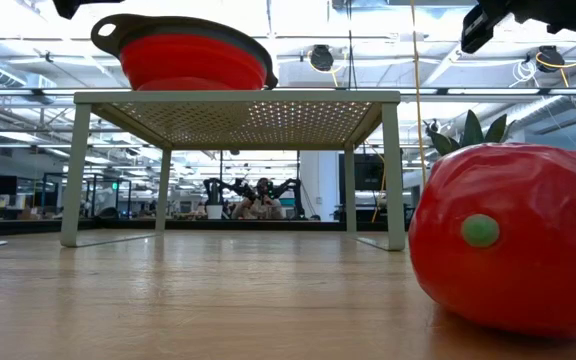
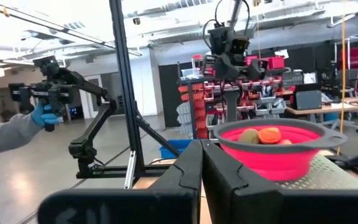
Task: Pick & Place Fruit
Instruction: Put the peach into the strainer bowl on the shelf
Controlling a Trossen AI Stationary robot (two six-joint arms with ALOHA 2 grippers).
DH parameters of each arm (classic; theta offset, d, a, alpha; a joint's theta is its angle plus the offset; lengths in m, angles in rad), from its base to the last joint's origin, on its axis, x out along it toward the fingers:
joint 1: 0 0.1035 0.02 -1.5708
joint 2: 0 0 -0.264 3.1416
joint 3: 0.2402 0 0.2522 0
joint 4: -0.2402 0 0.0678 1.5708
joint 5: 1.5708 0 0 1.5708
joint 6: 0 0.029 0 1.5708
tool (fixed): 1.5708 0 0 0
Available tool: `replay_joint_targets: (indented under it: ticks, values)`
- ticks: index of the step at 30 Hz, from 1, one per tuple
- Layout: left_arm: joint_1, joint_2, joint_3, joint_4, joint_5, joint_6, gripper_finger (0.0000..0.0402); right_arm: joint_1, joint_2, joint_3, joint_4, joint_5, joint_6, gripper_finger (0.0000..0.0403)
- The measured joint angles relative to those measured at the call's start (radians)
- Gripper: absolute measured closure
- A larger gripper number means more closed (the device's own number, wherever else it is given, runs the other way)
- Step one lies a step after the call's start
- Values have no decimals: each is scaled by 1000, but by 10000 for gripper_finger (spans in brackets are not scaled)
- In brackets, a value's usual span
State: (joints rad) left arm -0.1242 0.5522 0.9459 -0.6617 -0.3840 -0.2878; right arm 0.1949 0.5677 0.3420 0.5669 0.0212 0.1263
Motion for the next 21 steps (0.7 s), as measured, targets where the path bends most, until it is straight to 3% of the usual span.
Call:
replay_joint_targets:
  ticks: [14, 21]
  values:
    - [-1, 1, -2, 16, 73, 71, 144, 129, 107, 87, 41, 8, -88, 403]
    - [-3, -23, -88, 97, 98, 73, 144, 174, 194, 235, -127, 11, -120, 403]
